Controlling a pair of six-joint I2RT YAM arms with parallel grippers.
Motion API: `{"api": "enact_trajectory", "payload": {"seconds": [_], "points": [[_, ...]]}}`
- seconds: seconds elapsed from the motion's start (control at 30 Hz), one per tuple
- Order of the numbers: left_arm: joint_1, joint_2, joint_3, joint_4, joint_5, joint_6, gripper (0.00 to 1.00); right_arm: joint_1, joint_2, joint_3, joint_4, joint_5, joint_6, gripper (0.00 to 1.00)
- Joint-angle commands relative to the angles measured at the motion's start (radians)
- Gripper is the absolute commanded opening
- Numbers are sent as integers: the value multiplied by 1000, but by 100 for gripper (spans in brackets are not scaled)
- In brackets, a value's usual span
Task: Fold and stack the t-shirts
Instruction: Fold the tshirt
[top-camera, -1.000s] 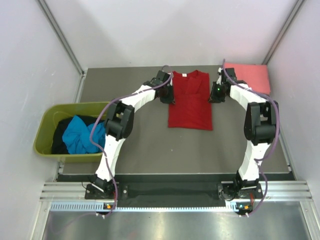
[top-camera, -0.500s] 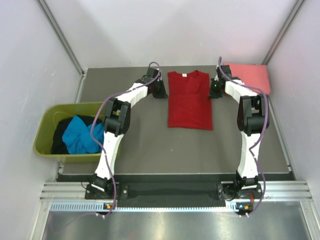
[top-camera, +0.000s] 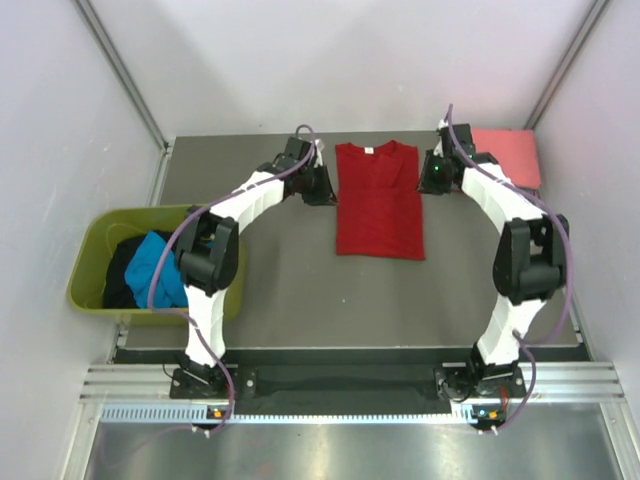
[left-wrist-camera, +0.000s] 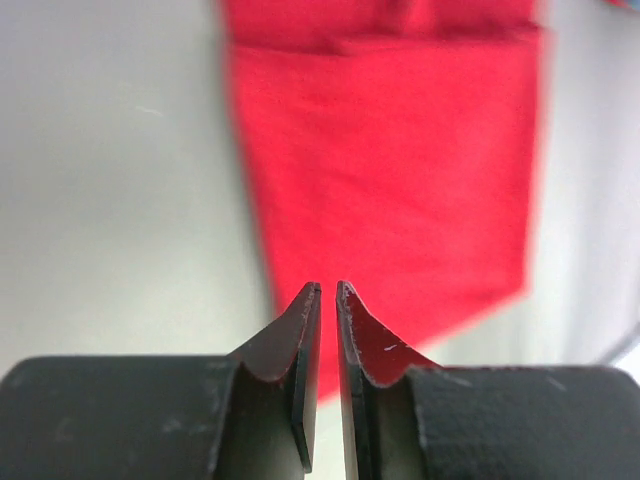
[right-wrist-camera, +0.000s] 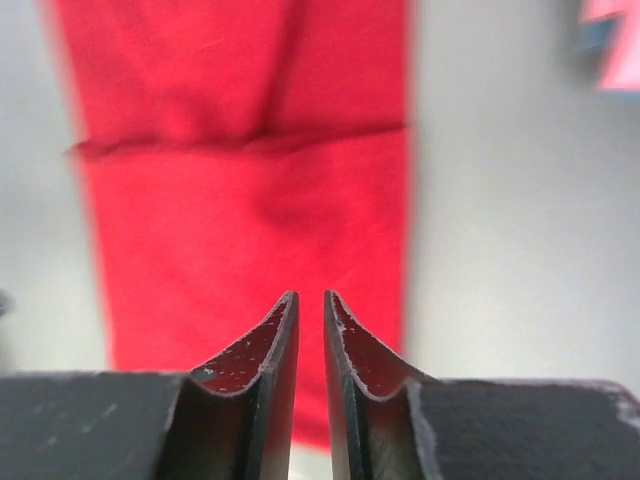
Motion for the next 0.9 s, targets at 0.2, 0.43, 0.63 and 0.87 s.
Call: {"api": "enact_trajectory", "payload": {"seconds": [0.2,0.43,0.63,0.87], "points": [[-149,-85,-194,182,89,-42,16,127,-140,-261,175,-304,76,16],[-210,-97,-332,144,-57,-37,15,164,-89,-457,264,-254,47,14],[-239,-122,-390,81,-154,-33,14,164,-130,-508,247,-206,18,15],[-250,-206,-298,-51,-241,-20,14,156,-259,-492,157,-162,30,16]]}}
